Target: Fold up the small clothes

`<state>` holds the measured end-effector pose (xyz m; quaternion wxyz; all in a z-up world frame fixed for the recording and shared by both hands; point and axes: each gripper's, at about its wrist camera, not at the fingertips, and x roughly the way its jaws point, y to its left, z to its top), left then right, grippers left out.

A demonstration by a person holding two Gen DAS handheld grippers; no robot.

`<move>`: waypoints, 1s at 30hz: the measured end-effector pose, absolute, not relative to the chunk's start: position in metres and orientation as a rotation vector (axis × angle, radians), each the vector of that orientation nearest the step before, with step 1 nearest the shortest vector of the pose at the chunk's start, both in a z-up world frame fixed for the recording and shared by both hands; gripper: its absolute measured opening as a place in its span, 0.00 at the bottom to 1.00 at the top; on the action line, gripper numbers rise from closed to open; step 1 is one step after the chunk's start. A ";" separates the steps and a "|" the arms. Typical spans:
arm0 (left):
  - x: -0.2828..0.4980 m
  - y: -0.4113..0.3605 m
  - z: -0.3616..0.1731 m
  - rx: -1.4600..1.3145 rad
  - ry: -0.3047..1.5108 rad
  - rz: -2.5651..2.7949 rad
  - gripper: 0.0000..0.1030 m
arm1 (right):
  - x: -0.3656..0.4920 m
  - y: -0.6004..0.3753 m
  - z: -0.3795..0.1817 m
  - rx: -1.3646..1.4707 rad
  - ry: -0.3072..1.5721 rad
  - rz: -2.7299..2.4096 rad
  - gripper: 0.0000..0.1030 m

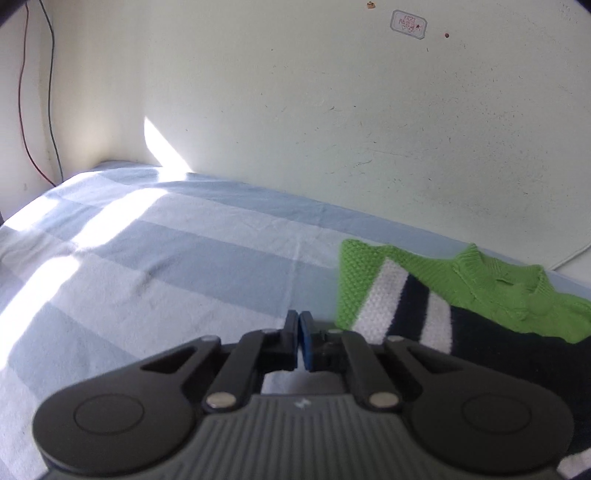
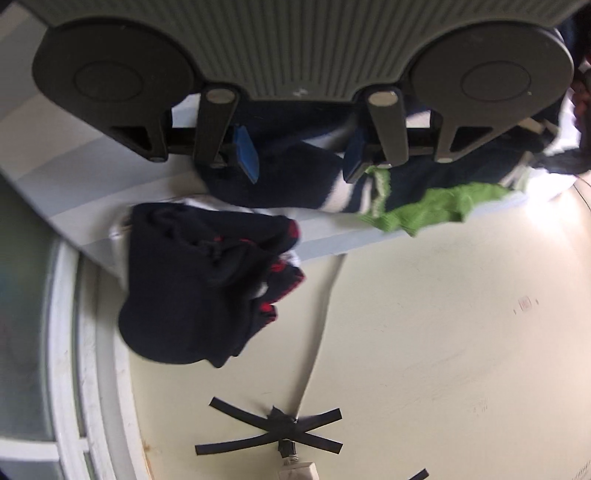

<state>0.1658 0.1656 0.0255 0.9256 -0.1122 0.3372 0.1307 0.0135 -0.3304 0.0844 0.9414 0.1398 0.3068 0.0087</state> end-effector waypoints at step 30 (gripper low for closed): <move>0.130 0.094 0.039 -0.028 0.672 -0.039 0.65 | 0.051 -0.408 0.295 0.167 0.298 -0.350 0.07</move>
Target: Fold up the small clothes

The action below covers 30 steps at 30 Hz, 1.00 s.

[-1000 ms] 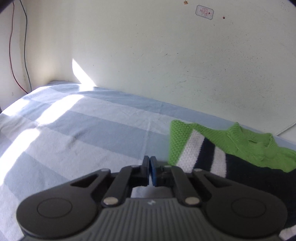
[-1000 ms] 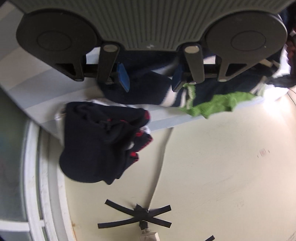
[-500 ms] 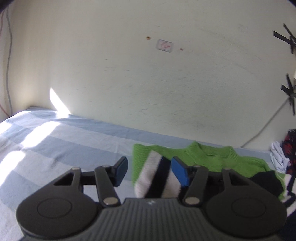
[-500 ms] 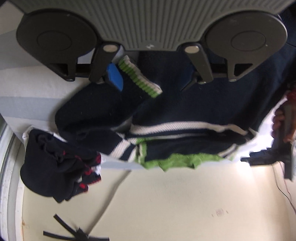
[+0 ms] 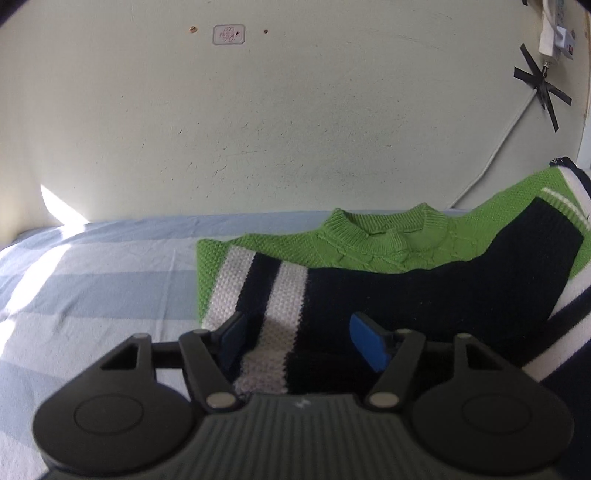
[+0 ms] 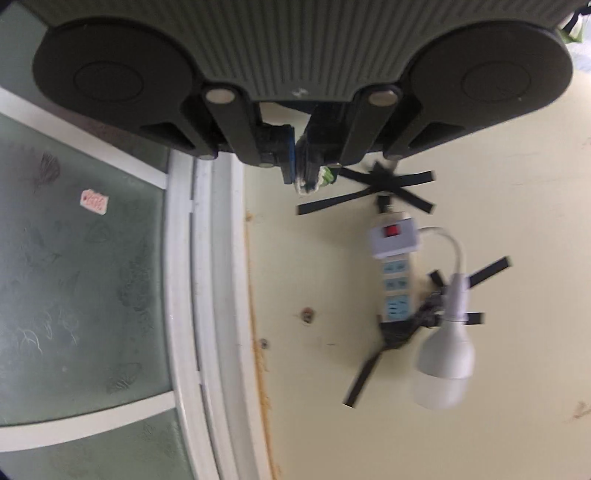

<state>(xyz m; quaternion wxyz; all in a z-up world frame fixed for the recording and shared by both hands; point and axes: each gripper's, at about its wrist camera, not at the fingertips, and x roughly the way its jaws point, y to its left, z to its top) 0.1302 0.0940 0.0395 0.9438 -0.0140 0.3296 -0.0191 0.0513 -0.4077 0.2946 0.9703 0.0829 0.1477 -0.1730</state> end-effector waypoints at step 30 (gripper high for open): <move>0.123 0.170 0.061 -0.402 0.602 -0.052 0.67 | 0.153 -0.169 0.217 0.146 0.657 0.363 0.44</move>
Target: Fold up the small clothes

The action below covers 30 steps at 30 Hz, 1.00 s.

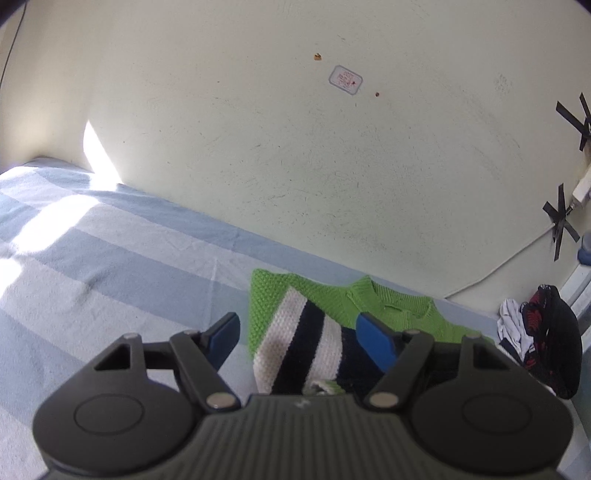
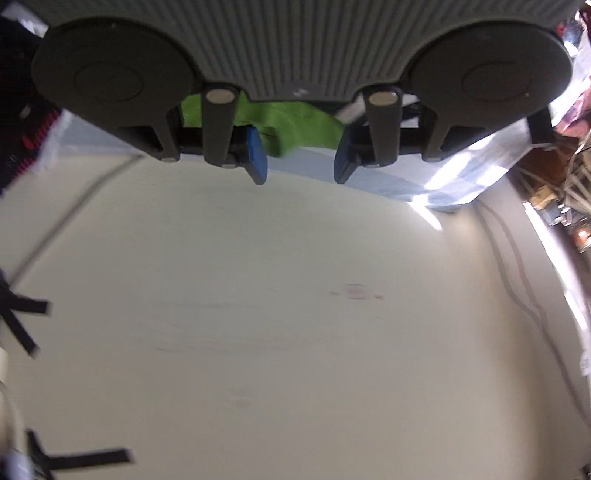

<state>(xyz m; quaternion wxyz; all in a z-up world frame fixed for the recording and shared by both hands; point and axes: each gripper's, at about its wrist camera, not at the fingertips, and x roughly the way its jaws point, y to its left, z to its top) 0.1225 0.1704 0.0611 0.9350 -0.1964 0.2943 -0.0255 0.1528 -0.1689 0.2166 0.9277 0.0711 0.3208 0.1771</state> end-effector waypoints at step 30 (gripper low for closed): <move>0.134 0.158 0.045 -0.289 0.643 0.057 0.12 | 0.136 -0.192 0.103 0.144 0.592 0.230 0.48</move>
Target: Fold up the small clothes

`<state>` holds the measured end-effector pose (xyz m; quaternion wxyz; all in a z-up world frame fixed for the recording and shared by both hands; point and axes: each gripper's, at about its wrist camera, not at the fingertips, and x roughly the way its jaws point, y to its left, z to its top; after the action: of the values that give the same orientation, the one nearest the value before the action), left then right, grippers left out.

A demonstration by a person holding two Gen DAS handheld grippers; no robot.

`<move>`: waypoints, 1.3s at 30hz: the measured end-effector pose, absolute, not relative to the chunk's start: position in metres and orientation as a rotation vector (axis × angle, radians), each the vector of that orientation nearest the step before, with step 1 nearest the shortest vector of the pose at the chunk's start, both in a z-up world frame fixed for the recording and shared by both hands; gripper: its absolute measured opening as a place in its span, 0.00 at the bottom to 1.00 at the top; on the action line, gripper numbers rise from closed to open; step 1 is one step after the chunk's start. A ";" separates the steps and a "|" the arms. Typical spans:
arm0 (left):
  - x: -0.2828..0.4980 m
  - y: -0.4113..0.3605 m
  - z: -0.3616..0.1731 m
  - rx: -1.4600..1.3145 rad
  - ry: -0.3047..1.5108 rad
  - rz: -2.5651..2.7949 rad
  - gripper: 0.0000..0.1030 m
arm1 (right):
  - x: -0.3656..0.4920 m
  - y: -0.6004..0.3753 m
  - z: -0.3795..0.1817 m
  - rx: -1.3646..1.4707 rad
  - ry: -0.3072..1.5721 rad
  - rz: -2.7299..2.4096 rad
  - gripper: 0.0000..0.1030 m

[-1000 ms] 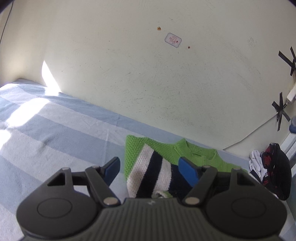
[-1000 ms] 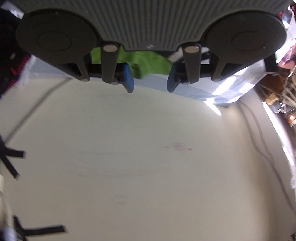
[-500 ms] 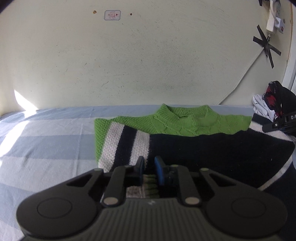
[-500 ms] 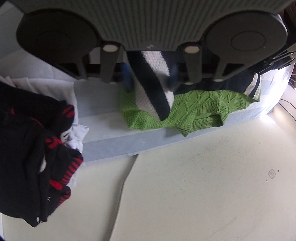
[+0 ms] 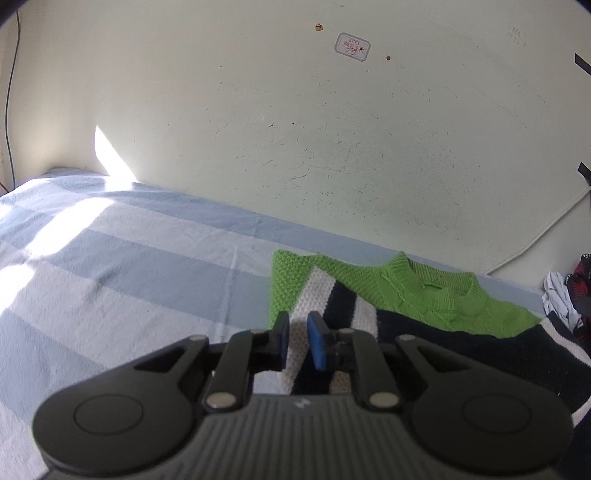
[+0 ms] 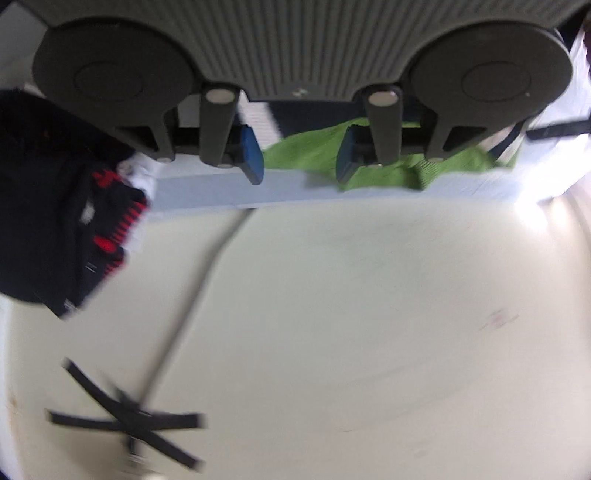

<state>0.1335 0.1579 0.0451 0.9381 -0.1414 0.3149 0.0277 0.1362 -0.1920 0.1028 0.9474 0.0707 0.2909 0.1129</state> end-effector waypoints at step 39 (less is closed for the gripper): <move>0.130 0.097 0.040 -0.109 0.674 -0.104 0.15 | 0.144 -0.210 0.067 0.200 0.823 0.253 0.36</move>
<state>0.1304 0.0974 0.0398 0.9409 -0.0535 0.3304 -0.0509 0.1436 -0.2101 0.0665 0.9040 0.0970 0.3981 0.1224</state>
